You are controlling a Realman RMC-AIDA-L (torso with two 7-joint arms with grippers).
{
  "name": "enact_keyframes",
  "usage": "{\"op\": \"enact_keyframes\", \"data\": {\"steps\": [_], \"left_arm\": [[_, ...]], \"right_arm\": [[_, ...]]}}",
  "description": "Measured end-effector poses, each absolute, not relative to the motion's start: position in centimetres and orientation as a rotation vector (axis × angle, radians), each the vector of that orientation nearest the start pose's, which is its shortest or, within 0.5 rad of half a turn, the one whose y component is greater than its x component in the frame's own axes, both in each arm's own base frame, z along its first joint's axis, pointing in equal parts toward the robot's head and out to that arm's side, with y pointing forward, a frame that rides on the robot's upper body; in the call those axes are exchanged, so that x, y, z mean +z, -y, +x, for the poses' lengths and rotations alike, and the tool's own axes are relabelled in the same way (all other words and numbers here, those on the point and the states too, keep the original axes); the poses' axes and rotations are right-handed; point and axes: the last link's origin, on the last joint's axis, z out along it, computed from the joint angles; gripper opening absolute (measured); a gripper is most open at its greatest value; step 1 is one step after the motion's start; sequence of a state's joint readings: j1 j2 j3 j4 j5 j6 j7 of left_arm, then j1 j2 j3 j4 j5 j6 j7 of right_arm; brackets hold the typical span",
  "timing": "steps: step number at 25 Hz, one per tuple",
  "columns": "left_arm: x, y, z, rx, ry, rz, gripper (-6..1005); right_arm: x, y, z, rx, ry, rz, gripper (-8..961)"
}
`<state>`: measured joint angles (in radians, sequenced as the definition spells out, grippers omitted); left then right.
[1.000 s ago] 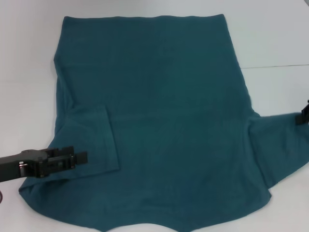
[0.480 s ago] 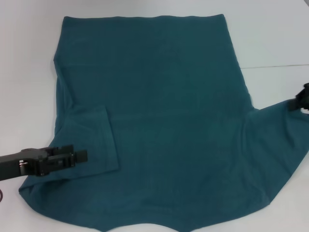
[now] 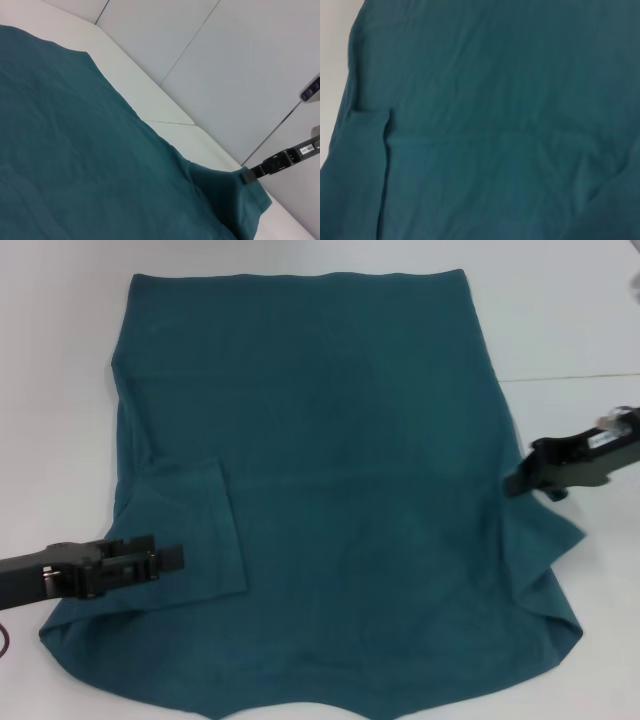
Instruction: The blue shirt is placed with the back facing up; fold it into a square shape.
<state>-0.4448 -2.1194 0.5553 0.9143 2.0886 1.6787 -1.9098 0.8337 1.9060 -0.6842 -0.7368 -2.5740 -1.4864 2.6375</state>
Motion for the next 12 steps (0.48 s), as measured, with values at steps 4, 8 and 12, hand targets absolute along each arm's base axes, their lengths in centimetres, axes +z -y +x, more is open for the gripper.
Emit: {"op": "enact_keyframes", "data": {"steps": [4, 8, 12], "left_arm": [[4.0, -31.4, -27.4, -0.762, 1.237, -2.514, 722], [4.0, -31.5, -27.4, -0.761, 1.244, -2.504, 722], [4.0, -31.6, -27.4, -0.760, 1.243, -2.503, 722]], "right_arm": [[6.1, -42.3, 22.9, 0.032, -1.699, -2.224, 48], [5.8, -42.8, 21.9, 0.037, -1.678, -2.244, 55], [5.4, -43.1, 21.7, 0.043, -1.685, -2.236, 61]]}}
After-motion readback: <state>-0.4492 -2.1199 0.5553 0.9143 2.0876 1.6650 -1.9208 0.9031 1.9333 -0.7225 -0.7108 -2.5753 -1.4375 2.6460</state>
